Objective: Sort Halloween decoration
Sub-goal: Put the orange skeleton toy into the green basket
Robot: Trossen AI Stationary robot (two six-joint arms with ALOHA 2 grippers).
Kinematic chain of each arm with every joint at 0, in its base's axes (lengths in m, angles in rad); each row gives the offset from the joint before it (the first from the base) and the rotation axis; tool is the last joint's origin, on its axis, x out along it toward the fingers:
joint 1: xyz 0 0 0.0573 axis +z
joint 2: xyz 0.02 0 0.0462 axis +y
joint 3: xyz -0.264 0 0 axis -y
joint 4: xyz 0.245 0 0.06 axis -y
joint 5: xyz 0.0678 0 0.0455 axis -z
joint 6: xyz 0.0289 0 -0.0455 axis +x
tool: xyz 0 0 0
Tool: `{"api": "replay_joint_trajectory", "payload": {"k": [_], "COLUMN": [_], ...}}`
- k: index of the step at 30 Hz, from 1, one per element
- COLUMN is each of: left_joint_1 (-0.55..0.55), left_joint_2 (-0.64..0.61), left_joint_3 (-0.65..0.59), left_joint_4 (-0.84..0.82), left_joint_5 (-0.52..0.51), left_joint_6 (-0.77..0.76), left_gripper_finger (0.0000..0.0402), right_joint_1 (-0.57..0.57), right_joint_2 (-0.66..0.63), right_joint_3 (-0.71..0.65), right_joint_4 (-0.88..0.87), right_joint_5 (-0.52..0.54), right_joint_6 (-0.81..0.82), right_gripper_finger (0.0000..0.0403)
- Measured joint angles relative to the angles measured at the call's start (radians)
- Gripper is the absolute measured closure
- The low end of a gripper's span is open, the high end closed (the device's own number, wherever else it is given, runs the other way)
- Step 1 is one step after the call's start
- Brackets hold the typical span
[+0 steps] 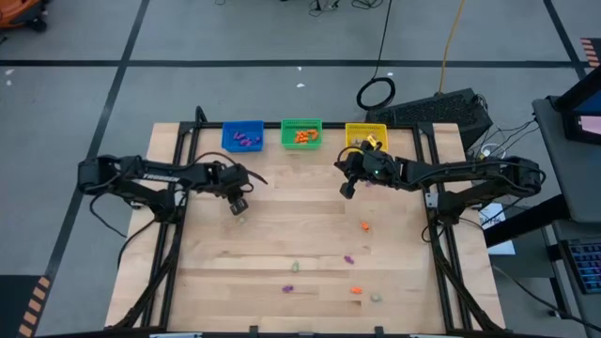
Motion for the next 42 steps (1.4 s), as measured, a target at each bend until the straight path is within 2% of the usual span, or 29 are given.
{"api": "replay_joint_trajectory", "payload": {"k": [8, 17, 24, 28, 35, 42], "left_joint_1": [0.009, 0.009, 0.030, 0.080, 0.201, 0.292], "left_joint_2": [0.008, 0.004, 0.004, 0.027, 0.183, 0.435], "left_joint_3": [0.005, 0.102, 0.227, 0.289, 0.426, 0.688], "left_joint_4": [0.004, -0.009, -0.001, 0.043, 0.156, 0.152], "left_joint_5": [0.021, 0.057, 0.057, 0.009, 0.032, 0.048], "left_joint_6": [0.072, 0.100, 0.143, 0.170, 0.251, 0.341], "left_gripper_finger": [0.0392, 0.0399, 0.0401, 0.0401, 0.0401, 0.0402], "right_joint_1": [0.000, 0.006, 0.014, 0.014, 0.014, 0.015], "right_joint_2": [0.000, 0.000, 0.000, 0.000, 0.000, 0.000], "right_joint_3": [0.000, 0.000, 0.000, 0.000, 0.000, 0.000], "right_joint_4": [0.000, 0.000, -0.001, -0.001, 0.003, 0.005], "right_joint_5": [0.000, 0.000, 0.000, 0.000, 0.000, 0.000], "right_joint_6": [0.000, 0.000, -0.003, -0.003, -0.002, 0.003], "right_gripper_finger": [0.0403, 0.0403, 0.0403, 0.0403, 0.0403, 0.0403]}}
